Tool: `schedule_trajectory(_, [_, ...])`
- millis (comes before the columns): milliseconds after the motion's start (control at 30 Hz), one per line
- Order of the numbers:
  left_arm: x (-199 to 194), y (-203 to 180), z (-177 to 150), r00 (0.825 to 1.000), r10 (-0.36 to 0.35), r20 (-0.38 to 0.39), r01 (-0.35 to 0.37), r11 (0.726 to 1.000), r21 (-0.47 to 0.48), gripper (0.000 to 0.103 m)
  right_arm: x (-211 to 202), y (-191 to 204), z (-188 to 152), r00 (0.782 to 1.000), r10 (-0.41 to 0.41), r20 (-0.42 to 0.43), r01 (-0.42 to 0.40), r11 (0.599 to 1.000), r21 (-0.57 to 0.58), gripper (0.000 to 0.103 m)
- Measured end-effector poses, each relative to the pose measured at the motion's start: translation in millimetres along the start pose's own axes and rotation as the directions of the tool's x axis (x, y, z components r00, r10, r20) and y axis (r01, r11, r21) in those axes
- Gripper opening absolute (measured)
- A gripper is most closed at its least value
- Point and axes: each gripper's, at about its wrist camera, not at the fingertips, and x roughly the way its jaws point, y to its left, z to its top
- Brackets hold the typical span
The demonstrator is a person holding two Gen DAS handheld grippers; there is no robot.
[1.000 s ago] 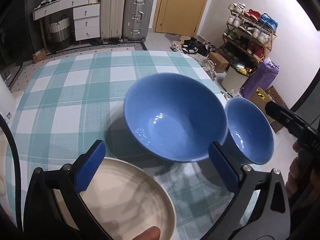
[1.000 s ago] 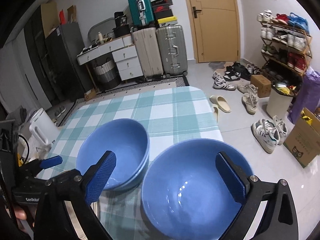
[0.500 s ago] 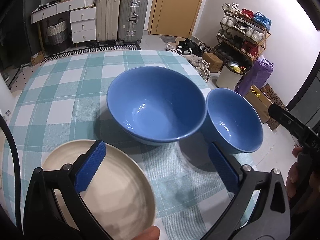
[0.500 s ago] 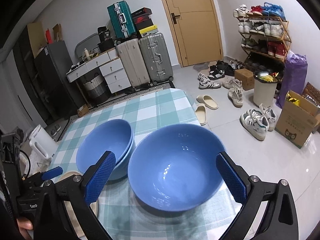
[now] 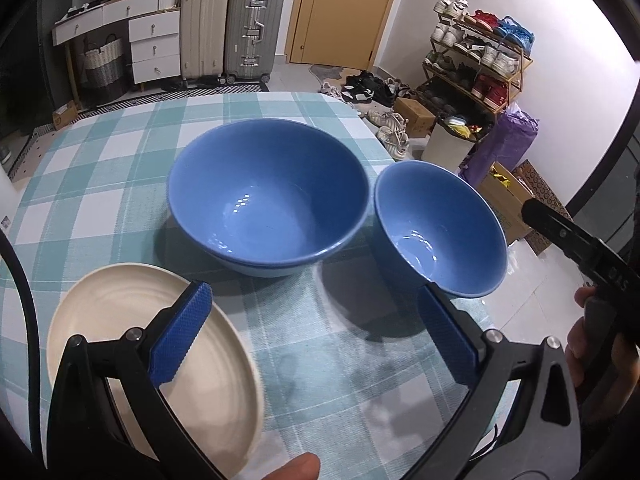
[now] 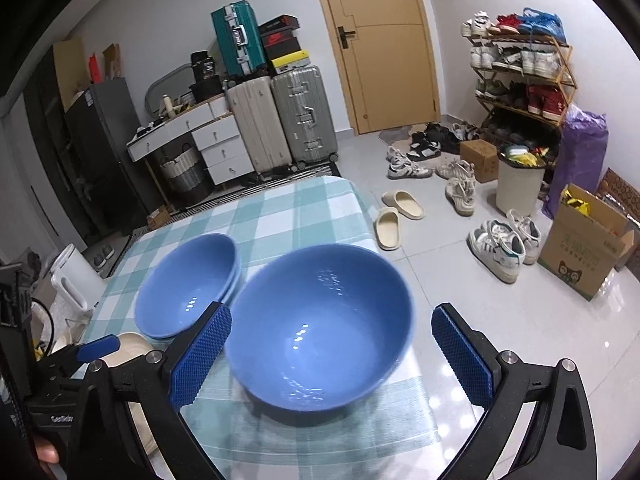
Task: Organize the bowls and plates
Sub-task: 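Move both tools toward the remaining blue bowl rim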
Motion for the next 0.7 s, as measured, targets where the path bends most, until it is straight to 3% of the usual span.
schedule_trajectory(333, [17,-21,1,0.998,-0.05,-0.032,0.051,0.999,0.015,0.102,20,-39,-6,0.998,-0.046,-0.035,0.048,0.997,0.063,0.102])
schedule_trajectory(533, [27,-36,0,0.992,-0.107,-0.067,0.109,0.994,0.02,0.084,30,-51,-10,0.998,-0.026,-0.05,0.03,0.996,0.087,0.101])
schedule_trajectory(700, [40,-44,0,0.986,-0.14,-0.091,0.142,0.99,0.009,0.07,36,-54,-11,0.998,-0.009,-0.061,0.015,0.994,0.104,0.086])
